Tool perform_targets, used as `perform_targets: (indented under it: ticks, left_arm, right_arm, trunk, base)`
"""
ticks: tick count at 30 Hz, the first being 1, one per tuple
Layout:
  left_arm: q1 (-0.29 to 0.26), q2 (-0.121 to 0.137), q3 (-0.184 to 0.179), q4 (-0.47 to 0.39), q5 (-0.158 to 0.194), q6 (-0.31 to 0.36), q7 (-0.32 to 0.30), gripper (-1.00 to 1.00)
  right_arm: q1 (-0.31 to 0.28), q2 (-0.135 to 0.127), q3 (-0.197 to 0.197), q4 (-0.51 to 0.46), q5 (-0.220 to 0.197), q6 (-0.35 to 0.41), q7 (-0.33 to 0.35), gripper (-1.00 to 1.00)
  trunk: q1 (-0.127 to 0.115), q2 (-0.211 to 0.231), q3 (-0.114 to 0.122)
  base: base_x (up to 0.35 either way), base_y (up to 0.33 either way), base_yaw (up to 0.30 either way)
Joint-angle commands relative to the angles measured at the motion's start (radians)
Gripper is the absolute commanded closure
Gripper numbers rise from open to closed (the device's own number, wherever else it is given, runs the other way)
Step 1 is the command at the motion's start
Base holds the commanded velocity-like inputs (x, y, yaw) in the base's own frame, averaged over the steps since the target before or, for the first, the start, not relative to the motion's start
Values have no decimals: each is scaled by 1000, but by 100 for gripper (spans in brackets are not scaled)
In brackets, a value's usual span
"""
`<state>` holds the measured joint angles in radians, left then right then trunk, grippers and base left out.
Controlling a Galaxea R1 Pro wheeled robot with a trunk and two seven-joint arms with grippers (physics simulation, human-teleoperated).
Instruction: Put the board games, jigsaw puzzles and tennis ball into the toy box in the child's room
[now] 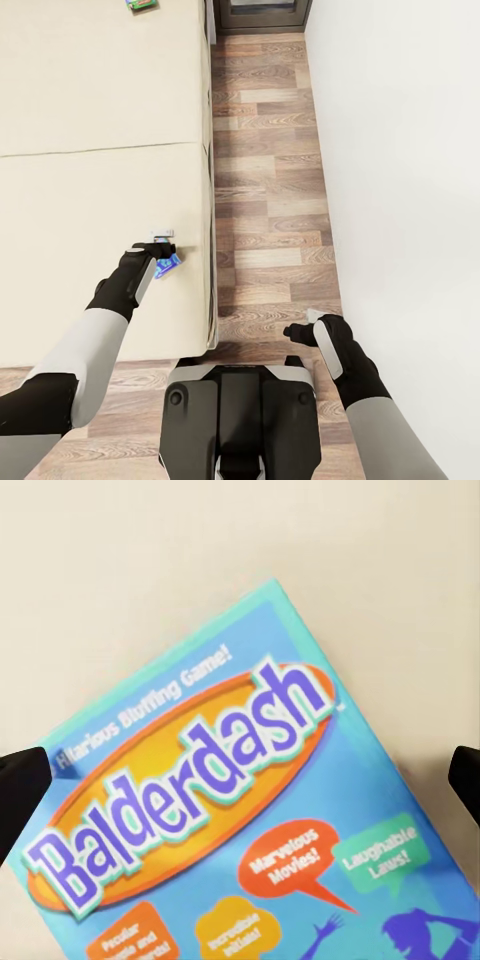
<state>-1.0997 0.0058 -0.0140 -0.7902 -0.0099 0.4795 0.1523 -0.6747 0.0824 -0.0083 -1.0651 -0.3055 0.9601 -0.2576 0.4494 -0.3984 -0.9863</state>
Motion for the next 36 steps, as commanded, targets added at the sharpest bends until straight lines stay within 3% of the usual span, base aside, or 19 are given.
perform_targets:
  ticks: [1,13,36]
  left_arm:
    - [0,0,-1,-1,-1,5,3,-100]
    - [0,0,2,-1,-1,6,4,-100]
    - [-9,4,6,-53,-10,18,9,-100]
  right_arm:
    - [-1,0,-1,-1,-11,3,-9,-100]
    - [-1,1,-1,-1,-11,3,-9,-100]
    - [0,2,-1,0,-11,5,-9,-100]
  trunk:
    - [1,-2,-1]
    - [1,-2,-7]
    - [1,-2,-39]
  base:
    - [-3,0,0]
    - [-1,0,0]
    - [0,0,0]
